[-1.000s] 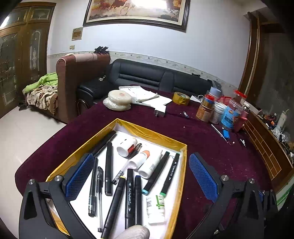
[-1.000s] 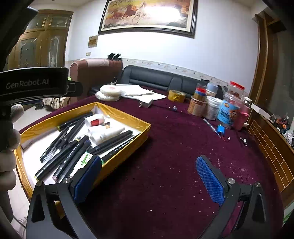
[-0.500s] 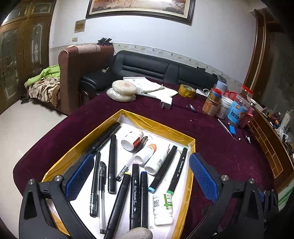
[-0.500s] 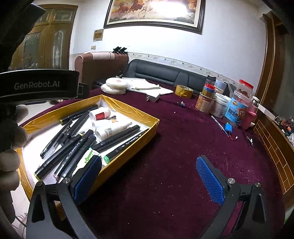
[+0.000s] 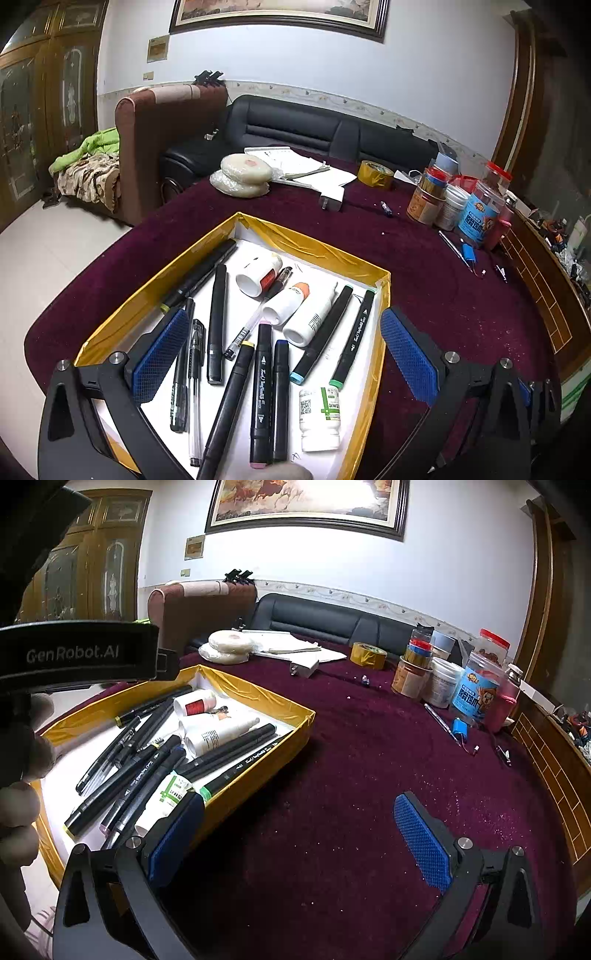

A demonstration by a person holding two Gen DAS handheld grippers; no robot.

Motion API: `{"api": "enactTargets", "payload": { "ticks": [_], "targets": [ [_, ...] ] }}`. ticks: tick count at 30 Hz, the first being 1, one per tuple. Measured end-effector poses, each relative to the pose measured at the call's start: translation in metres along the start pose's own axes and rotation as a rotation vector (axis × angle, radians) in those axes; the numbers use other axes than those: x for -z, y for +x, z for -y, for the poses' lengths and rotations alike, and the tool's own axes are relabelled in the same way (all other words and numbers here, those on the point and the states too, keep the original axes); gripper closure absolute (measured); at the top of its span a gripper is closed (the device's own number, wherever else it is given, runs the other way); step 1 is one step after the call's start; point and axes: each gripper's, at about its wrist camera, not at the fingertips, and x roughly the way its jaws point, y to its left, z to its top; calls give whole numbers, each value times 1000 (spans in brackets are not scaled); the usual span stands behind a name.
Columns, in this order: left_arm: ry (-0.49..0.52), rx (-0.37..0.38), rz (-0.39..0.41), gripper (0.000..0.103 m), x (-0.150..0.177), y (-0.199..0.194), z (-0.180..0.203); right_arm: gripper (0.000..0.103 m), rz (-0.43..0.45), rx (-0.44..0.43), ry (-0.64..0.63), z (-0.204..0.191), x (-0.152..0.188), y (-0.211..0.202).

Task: Organize rigid objects

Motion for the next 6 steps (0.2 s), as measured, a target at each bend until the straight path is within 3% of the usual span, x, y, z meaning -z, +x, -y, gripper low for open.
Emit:
{"api": "enactTargets", "payload": {
  "ticks": [6],
  "targets": [
    [-7,6,-41,0,2,5,1,2,-3,2,-2,0,1,-1]
  ]
}}
